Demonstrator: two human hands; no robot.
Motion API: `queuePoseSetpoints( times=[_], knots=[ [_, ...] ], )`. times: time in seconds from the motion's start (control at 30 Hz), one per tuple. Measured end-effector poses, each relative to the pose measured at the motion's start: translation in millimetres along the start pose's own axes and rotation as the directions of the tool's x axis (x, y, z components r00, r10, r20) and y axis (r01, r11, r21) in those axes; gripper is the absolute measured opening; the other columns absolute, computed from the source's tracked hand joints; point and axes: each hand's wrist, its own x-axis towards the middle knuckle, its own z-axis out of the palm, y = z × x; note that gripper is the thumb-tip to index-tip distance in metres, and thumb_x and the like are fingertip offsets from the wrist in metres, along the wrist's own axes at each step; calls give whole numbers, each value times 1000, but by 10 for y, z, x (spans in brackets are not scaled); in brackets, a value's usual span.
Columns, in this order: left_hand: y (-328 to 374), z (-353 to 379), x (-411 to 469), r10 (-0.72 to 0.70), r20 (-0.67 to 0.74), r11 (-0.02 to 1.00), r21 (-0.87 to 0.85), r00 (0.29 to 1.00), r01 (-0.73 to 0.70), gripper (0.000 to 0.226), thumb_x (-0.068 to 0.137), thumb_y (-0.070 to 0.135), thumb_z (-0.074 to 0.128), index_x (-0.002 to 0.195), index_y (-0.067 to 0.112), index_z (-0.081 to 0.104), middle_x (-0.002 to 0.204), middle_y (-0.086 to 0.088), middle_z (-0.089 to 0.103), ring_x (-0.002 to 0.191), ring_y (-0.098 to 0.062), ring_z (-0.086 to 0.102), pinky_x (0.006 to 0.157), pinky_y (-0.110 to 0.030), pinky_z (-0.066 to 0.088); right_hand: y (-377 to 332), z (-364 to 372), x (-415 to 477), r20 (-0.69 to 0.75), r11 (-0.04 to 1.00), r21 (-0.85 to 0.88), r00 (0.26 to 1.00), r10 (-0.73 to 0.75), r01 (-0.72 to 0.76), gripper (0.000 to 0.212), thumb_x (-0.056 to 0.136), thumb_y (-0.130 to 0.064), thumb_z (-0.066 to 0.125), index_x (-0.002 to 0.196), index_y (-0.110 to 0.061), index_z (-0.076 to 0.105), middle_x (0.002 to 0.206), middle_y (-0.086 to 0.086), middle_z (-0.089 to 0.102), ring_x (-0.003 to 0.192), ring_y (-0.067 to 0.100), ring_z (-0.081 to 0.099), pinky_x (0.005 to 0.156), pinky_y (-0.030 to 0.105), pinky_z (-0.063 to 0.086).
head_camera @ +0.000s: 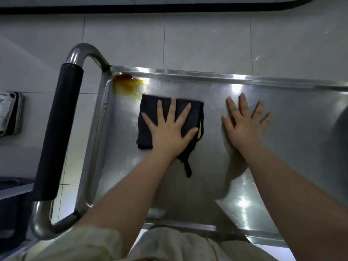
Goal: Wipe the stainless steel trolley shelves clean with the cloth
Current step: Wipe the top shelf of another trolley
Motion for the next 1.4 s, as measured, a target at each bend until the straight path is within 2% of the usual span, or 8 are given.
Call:
queuePoseSetpoints(
  times=[0.07, 0.2, 0.23, 0.37, 0.53, 0.7, 0.97, 1.4],
  knots=[
    [-115, 124, -544, -11, -31, 1000, 20, 999, 11, 73, 88, 81, 16, 153, 50, 0, 166, 1, -3, 149, -39, -9, 104, -78, -8, 9, -26, 7, 21, 1000, 1, 1000, 11, -11, 58, 94, -67, 9, 148, -55, -6, 163, -13, -9, 147, 40, -15, 111, 69, -9],
    [-339, 186, -991, -32, -15, 997, 64, 999, 33, 74, 87, 80, 18, 153, 50, 4, 166, 1, -2, 149, -40, -6, 105, -78, -4, -379, -38, -28, 95, 977, 21, 973, 210, -213, 59, 93, -65, 2, 149, -51, -11, 161, -12, -19, 146, 44, -15, 105, 77, -1],
    [-353, 174, -995, -41, -7, 997, 66, 999, 41, 74, 87, 80, 19, 153, 50, 2, 165, 2, -3, 149, -40, -7, 105, -78, -5, -587, -31, -36, 107, 981, 17, 975, 193, -196, 60, 94, -63, 3, 149, -48, -13, 161, -11, -22, 145, 44, -18, 105, 77, -4],
    [-370, 150, -995, -36, 8, 996, 81, 999, 36, 75, 87, 80, 21, 153, 49, 2, 165, 1, -3, 149, -41, -5, 105, -78, -4, -1232, -4, 0, 54, 995, 35, 994, -93, 91, 58, 99, -55, 8, 153, -43, -9, 163, -6, -16, 145, 37, -24, 111, 66, -15],
    [-424, 121, -951, -25, 9, 998, 58, 1000, 25, 75, 85, 82, 22, 152, 52, 5, 165, 5, 4, 150, -38, -4, 107, -75, -7, -1177, 75, 18, 12, 995, 7, 994, -105, 104, 58, 99, -57, 8, 153, -44, -7, 164, -7, -8, 148, 37, -16, 110, 68, -11],
    [-959, -96, -436, -143, 25, 989, 43, 989, 142, 75, 82, 86, 14, 147, 58, -10, 164, 10, -12, 147, -33, -20, 106, -72, -16, -1206, 84, -31, -17, 993, 17, 993, -119, 120, 58, 99, -57, 8, 153, -43, -5, 164, -7, -6, 148, 38, -14, 111, 68, -11],
    [-1373, -450, 574, 22, 73, 992, 123, 997, -31, 75, 81, 84, 10, 148, 55, -8, 165, 6, -11, 148, -37, -13, 107, -75, -5, -1181, 68, 11, -33, 994, 18, 994, -105, 106, 57, 100, -56, 9, 153, -44, -7, 164, -6, -7, 148, 37, -16, 113, 66, -12],
    [-978, 18, -602, -96, -28, 993, 71, 995, 97, 73, 87, 82, 8, 152, 51, -2, 165, 3, -3, 149, -38, -9, 108, -73, -8, -1173, 145, -11, -36, 995, 3, 994, -99, 99, 57, 98, -58, 8, 151, -46, -10, 165, -5, -2, 148, 37, -12, 113, 67, -9]
  ],
)
